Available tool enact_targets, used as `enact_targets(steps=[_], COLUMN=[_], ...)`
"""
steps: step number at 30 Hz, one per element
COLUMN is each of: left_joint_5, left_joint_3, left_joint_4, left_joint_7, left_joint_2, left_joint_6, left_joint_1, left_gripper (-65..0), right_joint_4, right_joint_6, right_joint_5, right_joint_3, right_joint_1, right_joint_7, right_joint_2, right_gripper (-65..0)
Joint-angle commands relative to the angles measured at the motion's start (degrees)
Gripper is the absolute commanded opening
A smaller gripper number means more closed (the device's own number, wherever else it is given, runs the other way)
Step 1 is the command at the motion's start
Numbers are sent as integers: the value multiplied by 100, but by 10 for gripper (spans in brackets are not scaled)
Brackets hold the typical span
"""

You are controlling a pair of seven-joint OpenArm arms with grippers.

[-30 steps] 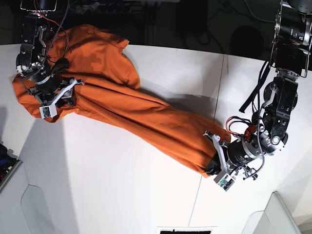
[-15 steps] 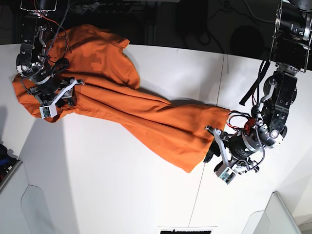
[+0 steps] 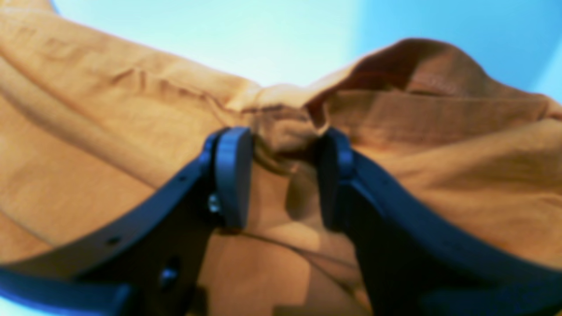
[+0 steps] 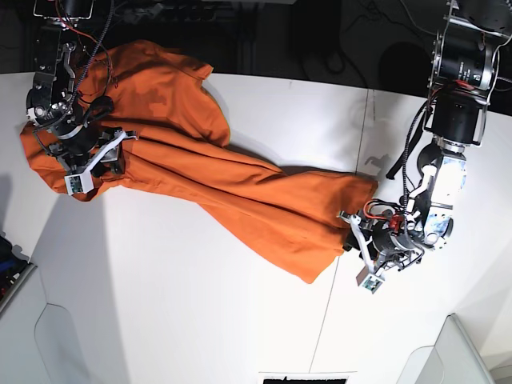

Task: Layout the t-shirt on the table in an organized manner, then fold the t-shirt properly
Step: 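Lift the held shirt end with the left gripper and pull it outward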

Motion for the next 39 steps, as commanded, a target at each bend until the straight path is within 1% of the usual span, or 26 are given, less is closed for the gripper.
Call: enact_targets(steps=[1,3,6,9,15,16,17,19,21,23,25,27,30,34,37,39], left_joint_5=[-201,-544,-883,-927,-874,-826,-787,-719,-610,-619,-813,-1189,-1735,-2302,-2817,-3154], left_joint_3=[-39,-39,-39,-39,-39,-39,-37,-39,-39,-39,-39,-39,-39,-39,-39,-39], left_joint_4=[149,238,295,295,289,289,289,289,291,326,492,848,1639,2647,3165,3329], left_joint_7=[13,42,20,-35,-345,-337,-321,-297,-286,-125,192,413,452,586,975,1294], left_joint_2=[-136,-304,-420,-382,-275,-254,-234,-225,-249,-348,-533,-817,-1368,-2055,-2415,-2557], left_joint_6=[-170,-334,-352,-466,-476,-479,-479,-476,-476,-479,-485,-638,-916,-1248,-1639,-1665], left_joint_1=[-116,-9,98,164,173,175,177,175,170,160,175,251,529,1005,1386,1624], left_gripper=[-356,-356,-359,-432,-442,-473,-525,-648,-650,-650,-650,-650,-650,-650,-650,-650], right_joint_4=[70,70,70,70,70,70,70,70,70,70,70,70,70,70,70,70], right_joint_6=[-39,-39,-39,-39,-39,-39,-39,-39,-39,-39,-39,-39,-39,-39,-39,-39], right_joint_5=[11,11,13,15,57,55,55,55,55,55,50,50,50,50,52,52], right_joint_3=[26,26,26,26,26,26,26,26,26,26,26,26,26,26,26,26], right_joint_1=[57,55,57,66,66,66,66,66,66,66,66,66,66,66,66,66], right_joint_7=[28,28,79,109,101,98,94,85,85,85,85,87,87,90,90,90], right_joint_2=[63,63,63,61,63,61,61,61,63,63,63,66,63,63,63,63], right_gripper=[-395,-395,-395,-395,-395,-395,-395,-395,-395,-395,-395,-395,-395,-395,-395,-395])
